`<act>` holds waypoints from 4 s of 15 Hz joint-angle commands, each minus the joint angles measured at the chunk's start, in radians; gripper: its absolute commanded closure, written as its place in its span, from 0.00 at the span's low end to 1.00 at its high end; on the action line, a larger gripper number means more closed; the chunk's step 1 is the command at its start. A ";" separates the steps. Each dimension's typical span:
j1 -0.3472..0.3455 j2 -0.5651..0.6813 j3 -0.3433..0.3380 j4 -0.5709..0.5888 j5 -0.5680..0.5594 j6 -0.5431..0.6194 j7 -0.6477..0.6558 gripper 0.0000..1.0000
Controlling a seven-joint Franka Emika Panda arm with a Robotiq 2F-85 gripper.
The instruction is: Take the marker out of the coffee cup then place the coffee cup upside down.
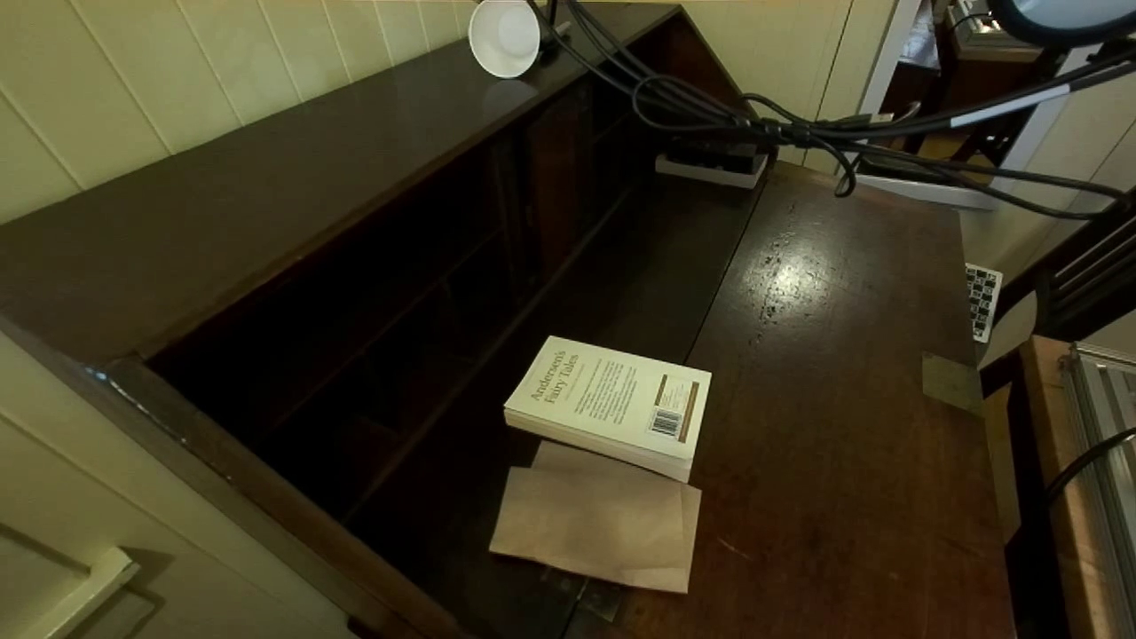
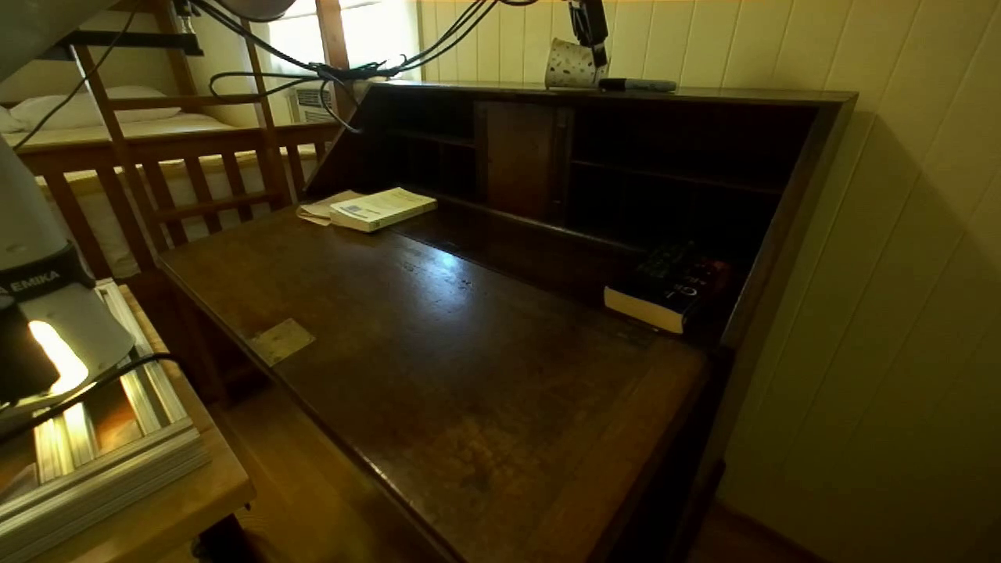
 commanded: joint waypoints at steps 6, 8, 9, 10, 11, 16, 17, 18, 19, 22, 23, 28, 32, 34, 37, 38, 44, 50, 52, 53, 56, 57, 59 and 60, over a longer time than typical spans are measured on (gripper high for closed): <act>0.000 0.014 -0.005 0.019 -0.009 0.026 0.029 0.38; 0.001 0.007 -0.005 0.011 -0.010 0.032 0.027 0.40; 0.001 0.006 -0.005 0.011 -0.010 0.029 0.025 0.38; 0.002 0.004 -0.005 0.009 -0.010 0.027 0.023 0.39; 0.004 -0.001 -0.004 0.007 -0.010 0.023 0.021 0.44; 0.014 -0.021 -0.002 0.001 -0.014 0.009 -0.005 0.42; 0.018 -0.028 -0.002 -0.004 -0.016 0.006 -0.015 0.41; 0.023 -0.031 -0.004 -0.003 -0.020 0.005 -0.027 0.40; 0.027 -0.036 -0.005 -0.004 -0.024 0.002 -0.039 0.41; 0.040 -0.051 -0.006 -0.004 -0.034 -0.002 -0.083 0.40; 0.044 -0.056 -0.004 -0.002 -0.036 0.002 -0.095 0.42; 0.068 -0.085 0.006 -0.003 -0.029 0.005 -0.129 0.41; 0.075 -0.119 0.035 -0.012 0.007 -0.031 -0.099 0.38; 0.067 -0.138 0.058 -0.012 0.034 -0.055 -0.067 0.35; 0.054 -0.169 0.078 -0.013 0.064 -0.084 -0.021 0.33; 0.050 -0.176 0.081 -0.013 0.070 -0.087 -0.010 0.34; 0.029 -0.204 0.110 -0.020 0.117 -0.154 0.025 0.36; 0.012 -0.196 0.124 -0.012 0.139 -0.193 0.022 0.39; 0.011 -0.188 0.121 -0.006 0.133 -0.222 0.015 0.41; 0.009 -0.185 0.122 -0.004 0.132 -0.247 0.007 0.41; 0.010 -0.168 0.116 0.004 0.123 -0.309 -0.005 0.41; 0.010 -0.161 0.114 0.007 0.121 -0.325 -0.007 0.40; 0.013 -0.144 0.110 0.015 0.116 -0.344 -0.010 0.41; 0.014 -0.136 0.107 0.016 0.111 -0.350 -0.013 0.42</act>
